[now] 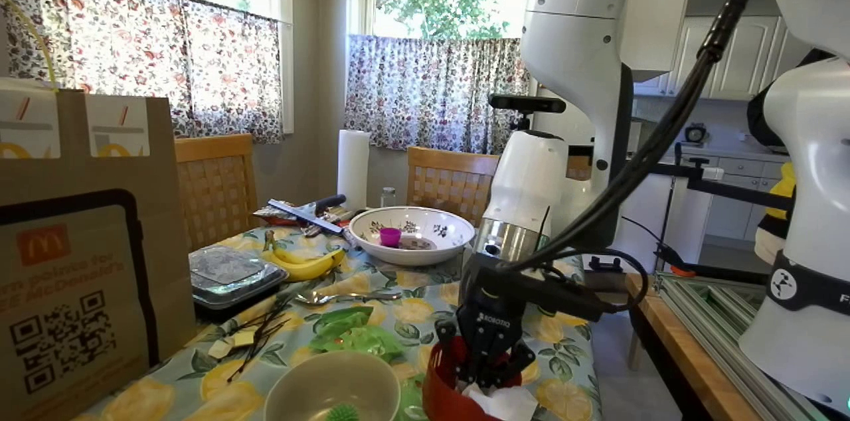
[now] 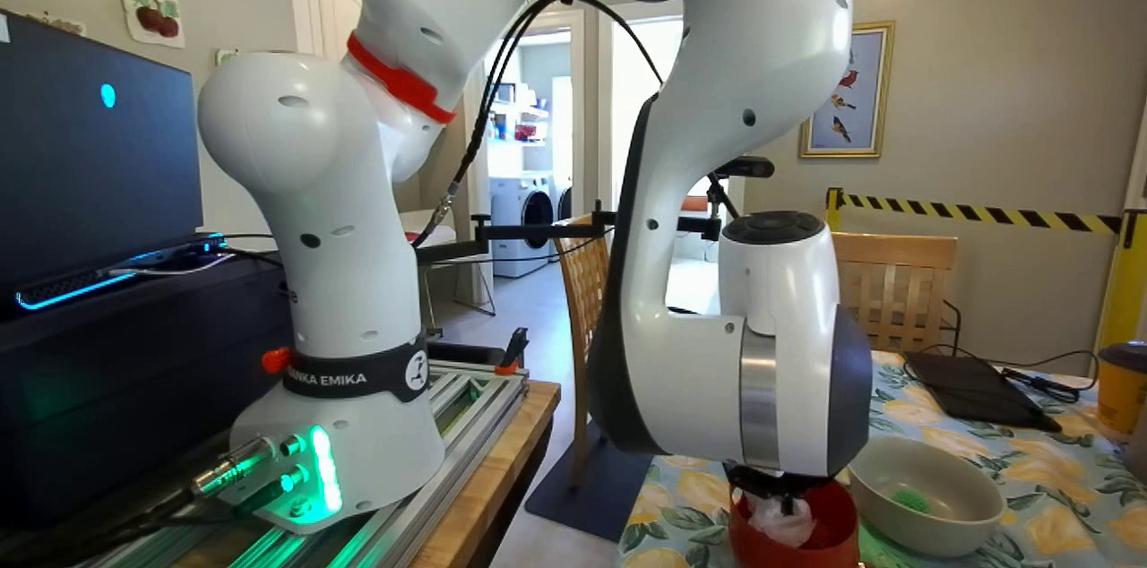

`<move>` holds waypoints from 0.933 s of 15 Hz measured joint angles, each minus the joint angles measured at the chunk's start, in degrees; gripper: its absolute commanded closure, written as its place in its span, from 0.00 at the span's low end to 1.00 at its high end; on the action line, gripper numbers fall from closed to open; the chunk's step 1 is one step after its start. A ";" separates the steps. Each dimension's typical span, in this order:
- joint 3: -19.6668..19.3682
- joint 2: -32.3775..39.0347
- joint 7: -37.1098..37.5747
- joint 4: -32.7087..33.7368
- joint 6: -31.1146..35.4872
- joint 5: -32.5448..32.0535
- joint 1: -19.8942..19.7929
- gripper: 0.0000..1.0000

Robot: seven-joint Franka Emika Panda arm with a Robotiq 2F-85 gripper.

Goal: Shift the orange bowl to the left, then wipe it with a tissue

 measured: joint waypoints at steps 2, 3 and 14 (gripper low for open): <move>-0.10 0.15 0.00 -0.74 -0.53 -1.89 -0.17 0.99; -0.32 0.15 0.00 -1.32 -1.24 -2.19 -0.25 0.99; -4.44 -2.40 0.02 -0.91 -6.31 4.49 -0.63 0.99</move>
